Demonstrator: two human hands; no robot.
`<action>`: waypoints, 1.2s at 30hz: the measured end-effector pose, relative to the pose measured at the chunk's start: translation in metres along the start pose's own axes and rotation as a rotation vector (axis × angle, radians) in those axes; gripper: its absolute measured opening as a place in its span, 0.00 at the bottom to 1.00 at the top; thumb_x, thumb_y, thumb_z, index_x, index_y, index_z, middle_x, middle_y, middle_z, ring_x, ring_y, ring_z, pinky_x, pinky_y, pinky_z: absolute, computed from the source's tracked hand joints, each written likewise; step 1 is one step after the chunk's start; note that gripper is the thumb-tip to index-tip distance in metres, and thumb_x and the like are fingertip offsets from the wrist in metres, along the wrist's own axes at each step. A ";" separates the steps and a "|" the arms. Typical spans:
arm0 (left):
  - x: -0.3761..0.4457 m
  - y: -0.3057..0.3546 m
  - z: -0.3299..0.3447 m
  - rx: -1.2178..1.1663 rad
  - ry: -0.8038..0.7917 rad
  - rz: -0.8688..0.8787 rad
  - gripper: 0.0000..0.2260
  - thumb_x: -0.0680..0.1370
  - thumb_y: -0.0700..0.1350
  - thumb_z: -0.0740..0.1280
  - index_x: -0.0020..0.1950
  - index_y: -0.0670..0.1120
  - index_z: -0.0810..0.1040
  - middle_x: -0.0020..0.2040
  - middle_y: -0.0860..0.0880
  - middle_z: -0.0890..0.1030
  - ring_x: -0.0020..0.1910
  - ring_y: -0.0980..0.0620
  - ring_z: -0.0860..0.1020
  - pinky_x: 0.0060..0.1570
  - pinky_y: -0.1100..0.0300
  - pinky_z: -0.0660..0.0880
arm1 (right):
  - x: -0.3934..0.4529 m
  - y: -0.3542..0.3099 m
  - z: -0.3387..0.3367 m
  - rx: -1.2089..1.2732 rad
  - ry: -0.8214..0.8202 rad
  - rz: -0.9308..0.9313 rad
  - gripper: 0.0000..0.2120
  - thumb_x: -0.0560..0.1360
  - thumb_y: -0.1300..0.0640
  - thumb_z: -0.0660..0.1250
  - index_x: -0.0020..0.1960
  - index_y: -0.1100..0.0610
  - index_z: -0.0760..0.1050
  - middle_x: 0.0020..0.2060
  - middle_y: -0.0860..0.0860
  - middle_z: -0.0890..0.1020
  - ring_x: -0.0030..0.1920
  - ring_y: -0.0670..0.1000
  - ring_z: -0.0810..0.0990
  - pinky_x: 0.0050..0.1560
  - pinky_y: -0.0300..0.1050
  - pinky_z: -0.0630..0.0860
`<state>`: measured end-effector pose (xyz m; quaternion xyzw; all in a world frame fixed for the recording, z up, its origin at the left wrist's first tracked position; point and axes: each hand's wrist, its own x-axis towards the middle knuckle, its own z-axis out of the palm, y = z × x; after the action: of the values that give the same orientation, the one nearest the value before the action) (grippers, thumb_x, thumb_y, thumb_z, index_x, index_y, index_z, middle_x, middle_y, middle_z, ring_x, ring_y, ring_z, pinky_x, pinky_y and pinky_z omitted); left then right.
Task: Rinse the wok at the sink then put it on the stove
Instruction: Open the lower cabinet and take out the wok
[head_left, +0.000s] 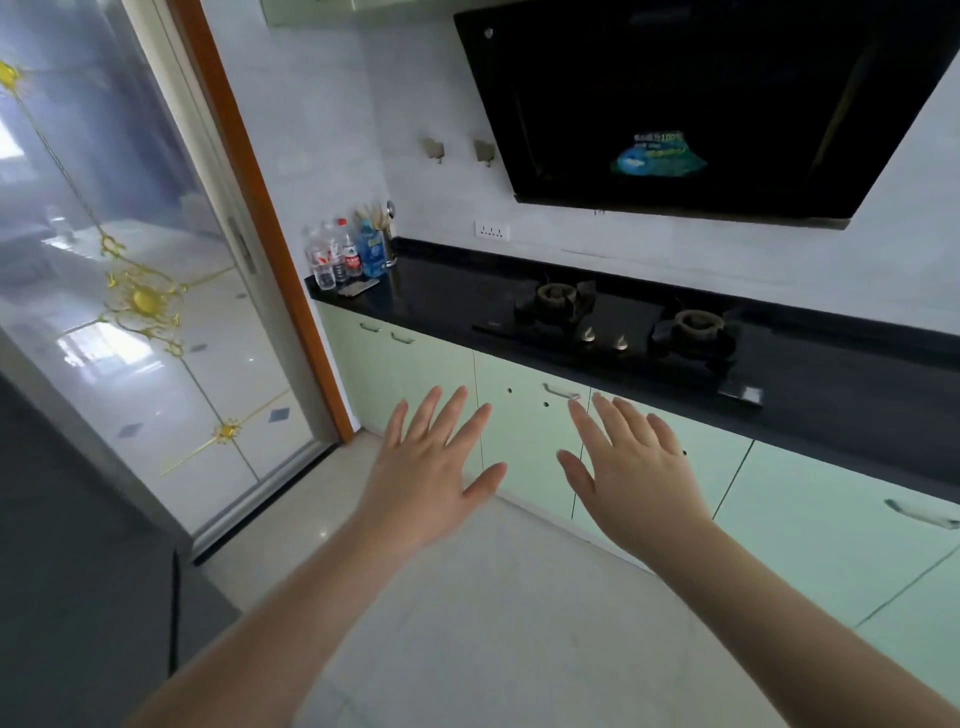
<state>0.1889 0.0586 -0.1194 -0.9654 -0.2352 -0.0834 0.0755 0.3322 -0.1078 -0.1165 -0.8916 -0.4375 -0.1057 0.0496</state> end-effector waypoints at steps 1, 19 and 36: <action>0.003 -0.002 0.007 0.001 -0.018 -0.007 0.33 0.76 0.69 0.37 0.79 0.58 0.41 0.80 0.52 0.43 0.79 0.48 0.41 0.74 0.46 0.37 | 0.008 -0.001 0.007 0.008 -0.013 -0.005 0.31 0.78 0.40 0.47 0.70 0.56 0.71 0.66 0.57 0.76 0.66 0.59 0.75 0.64 0.60 0.72; 0.121 -0.191 0.114 -0.096 -0.191 -0.188 0.32 0.77 0.66 0.36 0.80 0.57 0.45 0.81 0.51 0.43 0.79 0.49 0.40 0.76 0.44 0.40 | 0.213 -0.142 0.122 -0.002 -0.144 -0.162 0.36 0.76 0.38 0.35 0.77 0.52 0.57 0.76 0.54 0.61 0.77 0.56 0.57 0.75 0.56 0.52; 0.270 -0.323 0.184 -0.177 -0.224 -0.243 0.31 0.78 0.66 0.36 0.79 0.56 0.43 0.81 0.51 0.50 0.79 0.47 0.47 0.76 0.44 0.50 | 0.399 -0.196 0.203 0.052 -0.213 -0.080 0.32 0.77 0.42 0.41 0.74 0.53 0.66 0.72 0.55 0.70 0.73 0.57 0.66 0.72 0.57 0.61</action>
<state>0.2976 0.4958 -0.2115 -0.9360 -0.3488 -0.0040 -0.0468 0.4445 0.3563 -0.2223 -0.8780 -0.4781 -0.0010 0.0216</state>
